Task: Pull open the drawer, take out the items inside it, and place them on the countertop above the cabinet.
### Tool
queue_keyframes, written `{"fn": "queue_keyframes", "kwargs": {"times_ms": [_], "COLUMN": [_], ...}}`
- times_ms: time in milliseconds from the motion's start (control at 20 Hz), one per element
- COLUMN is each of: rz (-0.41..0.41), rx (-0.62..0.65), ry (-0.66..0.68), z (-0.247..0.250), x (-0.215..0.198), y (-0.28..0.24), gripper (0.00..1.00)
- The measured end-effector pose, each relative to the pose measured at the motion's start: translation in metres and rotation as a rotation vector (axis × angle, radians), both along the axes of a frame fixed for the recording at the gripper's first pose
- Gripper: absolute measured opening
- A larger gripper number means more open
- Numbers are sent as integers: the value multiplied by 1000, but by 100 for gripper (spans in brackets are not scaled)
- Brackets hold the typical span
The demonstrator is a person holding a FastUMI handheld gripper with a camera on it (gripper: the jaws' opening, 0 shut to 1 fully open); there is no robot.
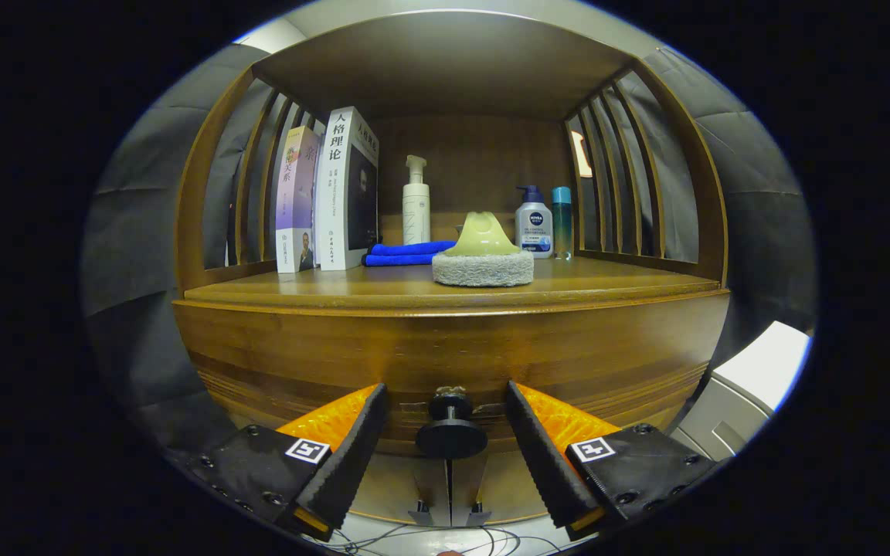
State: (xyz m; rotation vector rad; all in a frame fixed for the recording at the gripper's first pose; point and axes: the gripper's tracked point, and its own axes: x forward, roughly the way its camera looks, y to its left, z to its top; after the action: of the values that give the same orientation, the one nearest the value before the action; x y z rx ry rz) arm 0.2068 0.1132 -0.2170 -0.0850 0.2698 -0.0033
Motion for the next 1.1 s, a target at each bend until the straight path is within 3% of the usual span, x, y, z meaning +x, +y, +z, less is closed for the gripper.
{"fn": "queue_keyframes", "kwargs": {"times_ms": [300,700,1100], "rz": [25,86,83], "rx": [-21,3,-9], "ry": [-23,-188,-227], "z": [3,114,187], "x": [-2,-57,-128], "y": [0,-11,-43], "gripper": [97,97,97]}}
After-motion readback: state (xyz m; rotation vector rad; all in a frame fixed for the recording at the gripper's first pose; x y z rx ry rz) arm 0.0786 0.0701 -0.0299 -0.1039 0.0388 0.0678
